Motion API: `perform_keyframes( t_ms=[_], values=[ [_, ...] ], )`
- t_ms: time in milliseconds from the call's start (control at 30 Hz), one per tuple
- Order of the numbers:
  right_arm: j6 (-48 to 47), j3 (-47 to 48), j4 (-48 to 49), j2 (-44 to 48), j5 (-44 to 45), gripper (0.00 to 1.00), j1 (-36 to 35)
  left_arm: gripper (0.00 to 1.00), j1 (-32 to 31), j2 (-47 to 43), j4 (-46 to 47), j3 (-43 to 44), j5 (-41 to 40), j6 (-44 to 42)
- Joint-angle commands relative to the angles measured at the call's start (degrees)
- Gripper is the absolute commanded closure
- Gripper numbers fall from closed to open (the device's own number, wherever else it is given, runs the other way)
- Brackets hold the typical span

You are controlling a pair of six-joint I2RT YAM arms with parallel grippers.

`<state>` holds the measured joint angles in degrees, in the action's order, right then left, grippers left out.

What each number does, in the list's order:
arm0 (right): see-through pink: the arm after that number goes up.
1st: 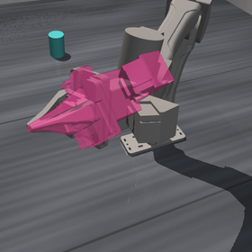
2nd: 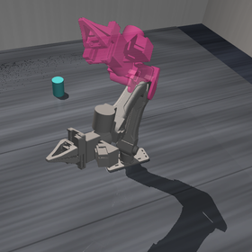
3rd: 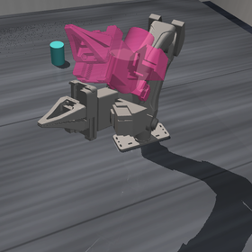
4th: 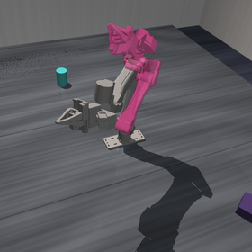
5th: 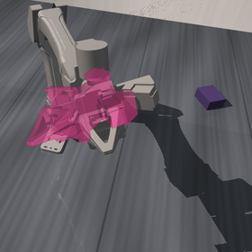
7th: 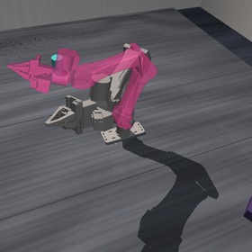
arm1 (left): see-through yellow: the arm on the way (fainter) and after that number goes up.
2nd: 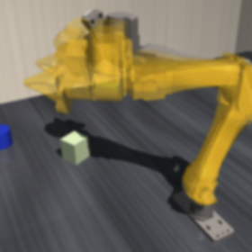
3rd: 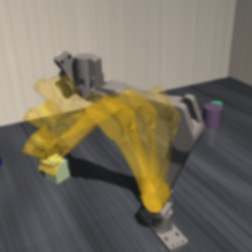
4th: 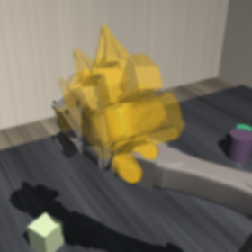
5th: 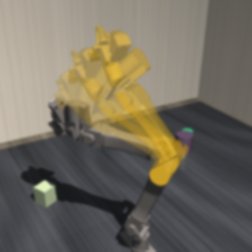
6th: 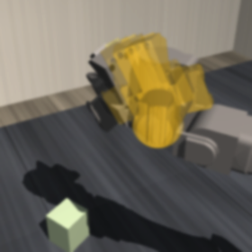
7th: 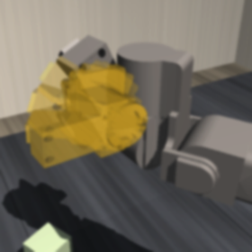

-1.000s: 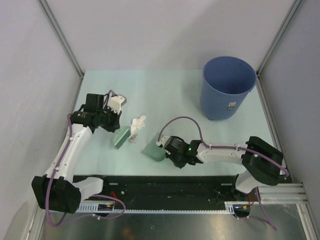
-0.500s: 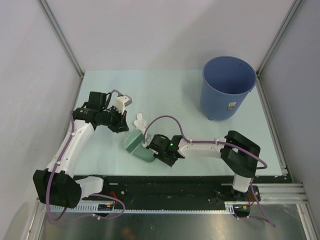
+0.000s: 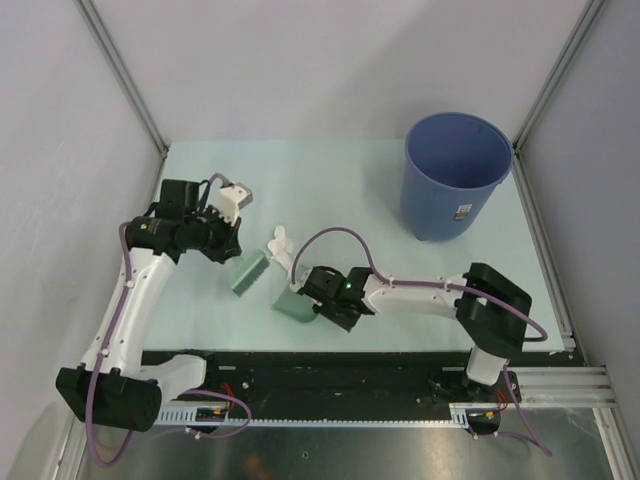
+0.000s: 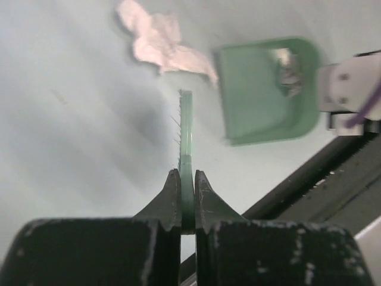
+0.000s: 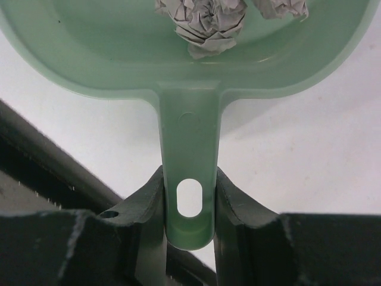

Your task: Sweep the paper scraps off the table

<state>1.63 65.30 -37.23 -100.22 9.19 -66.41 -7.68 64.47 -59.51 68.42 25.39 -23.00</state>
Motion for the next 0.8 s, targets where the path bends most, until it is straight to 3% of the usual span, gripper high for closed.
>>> perform_keyframes(
  t_ms=[0, 233, 433, 767],
  values=[
    [1.36, 1.32, -6.09, 7.58, 2.06, 1.0, -1.17, 1.0, 1.53, -2.07, 0.26, 3.91, -9.91, -1.16],
    [1.01, 3.33, -16.8, 18.74, -0.4, 1.0, -1.7, 1.0, 3.2, -0.75, 3.16, 2.94, -14.84, -1.43],
    [0.22, 11.24, -29.46, 23.41, 4.42, 1.0, 2.41, 1.0, 3.2, 0.13, 4.22, 2.77, -14.75, -1.08],
    [-7.77, 35.49, -35.89, 19.64, 12.6, 1.0, 29.92, 1.0, 3.2, -0.31, 4.49, 3.29, -15.19, -0.73]
  ],
)
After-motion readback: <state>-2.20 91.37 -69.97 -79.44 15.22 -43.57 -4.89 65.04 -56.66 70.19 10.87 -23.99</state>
